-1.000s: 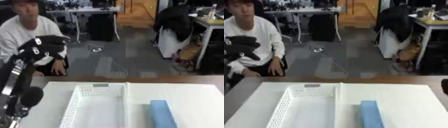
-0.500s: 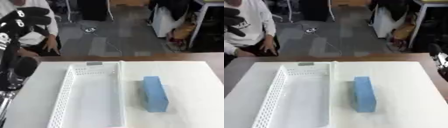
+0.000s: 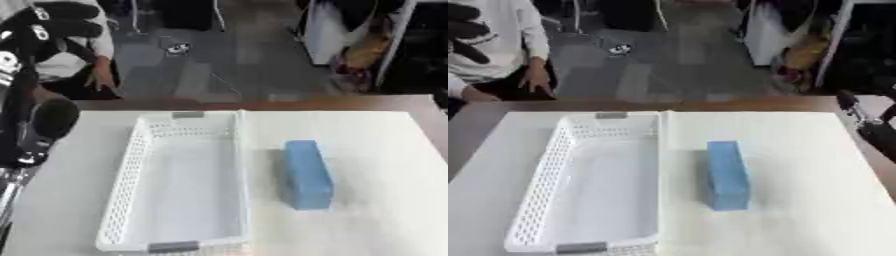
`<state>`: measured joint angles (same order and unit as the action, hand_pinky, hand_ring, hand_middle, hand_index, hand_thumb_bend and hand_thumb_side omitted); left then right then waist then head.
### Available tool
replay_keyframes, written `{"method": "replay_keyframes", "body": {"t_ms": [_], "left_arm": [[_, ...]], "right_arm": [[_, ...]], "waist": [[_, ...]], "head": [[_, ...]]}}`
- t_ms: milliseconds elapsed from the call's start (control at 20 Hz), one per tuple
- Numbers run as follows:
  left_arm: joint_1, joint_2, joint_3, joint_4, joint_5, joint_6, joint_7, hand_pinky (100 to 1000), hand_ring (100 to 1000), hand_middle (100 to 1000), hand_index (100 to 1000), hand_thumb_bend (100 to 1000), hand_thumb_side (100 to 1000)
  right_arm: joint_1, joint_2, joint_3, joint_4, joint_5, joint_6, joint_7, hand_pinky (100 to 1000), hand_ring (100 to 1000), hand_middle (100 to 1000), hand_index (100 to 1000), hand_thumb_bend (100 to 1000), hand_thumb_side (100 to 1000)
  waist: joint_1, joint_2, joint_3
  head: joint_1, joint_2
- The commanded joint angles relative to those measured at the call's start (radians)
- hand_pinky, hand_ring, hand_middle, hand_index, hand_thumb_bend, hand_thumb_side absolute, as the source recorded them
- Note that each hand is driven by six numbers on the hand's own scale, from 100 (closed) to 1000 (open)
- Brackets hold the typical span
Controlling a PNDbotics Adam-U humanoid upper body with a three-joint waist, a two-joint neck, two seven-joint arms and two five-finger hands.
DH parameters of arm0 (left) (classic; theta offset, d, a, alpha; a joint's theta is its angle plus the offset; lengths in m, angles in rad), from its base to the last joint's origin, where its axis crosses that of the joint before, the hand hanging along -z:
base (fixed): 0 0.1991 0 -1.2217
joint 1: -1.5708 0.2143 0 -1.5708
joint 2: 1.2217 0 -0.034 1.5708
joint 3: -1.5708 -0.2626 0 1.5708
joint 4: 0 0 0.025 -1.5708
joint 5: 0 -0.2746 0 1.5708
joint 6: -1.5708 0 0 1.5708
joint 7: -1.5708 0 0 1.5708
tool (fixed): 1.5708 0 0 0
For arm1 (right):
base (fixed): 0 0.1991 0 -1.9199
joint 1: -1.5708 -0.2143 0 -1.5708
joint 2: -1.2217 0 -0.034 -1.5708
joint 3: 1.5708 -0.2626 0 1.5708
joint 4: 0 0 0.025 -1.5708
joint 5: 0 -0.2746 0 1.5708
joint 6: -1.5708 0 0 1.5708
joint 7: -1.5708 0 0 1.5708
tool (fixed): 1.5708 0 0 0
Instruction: Pick up objects on the table and place them in the box.
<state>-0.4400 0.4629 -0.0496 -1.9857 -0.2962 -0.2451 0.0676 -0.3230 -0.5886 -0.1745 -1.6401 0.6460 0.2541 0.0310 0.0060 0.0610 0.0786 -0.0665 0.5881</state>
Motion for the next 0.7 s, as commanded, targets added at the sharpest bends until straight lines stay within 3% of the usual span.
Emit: {"method": "replay_keyframes", "body": {"t_ms": [50,500,700], "left_arm": [[-0.007,0.010,0.001,-0.014,-0.006,0.004,-0.013,530,695,772,754,664,939],[-0.015,0.003,-0.005,-0.014,-0.007,0.011,-0.033,528,690,769,751,662,940],[-0.013,0.001,-0.009,-0.014,-0.009,0.013,-0.043,526,689,769,750,662,942]], "right_arm": [[-0.033,-0.002,-0.005,0.048,0.009,-0.001,0.012,772,542,721,908,627,907],[-0.112,0.044,0.010,0.203,-0.019,-0.002,-0.107,839,649,800,929,715,868],[-0.170,0.101,0.008,0.281,0.031,0.007,-0.131,856,664,802,937,747,824]], "waist": [[-0.003,-0.017,0.004],[-0.010,-0.023,0.017],[-0.010,-0.026,0.020]], "head": [[-0.015,0.007],[-0.012,0.021],[-0.019,0.025]]}}
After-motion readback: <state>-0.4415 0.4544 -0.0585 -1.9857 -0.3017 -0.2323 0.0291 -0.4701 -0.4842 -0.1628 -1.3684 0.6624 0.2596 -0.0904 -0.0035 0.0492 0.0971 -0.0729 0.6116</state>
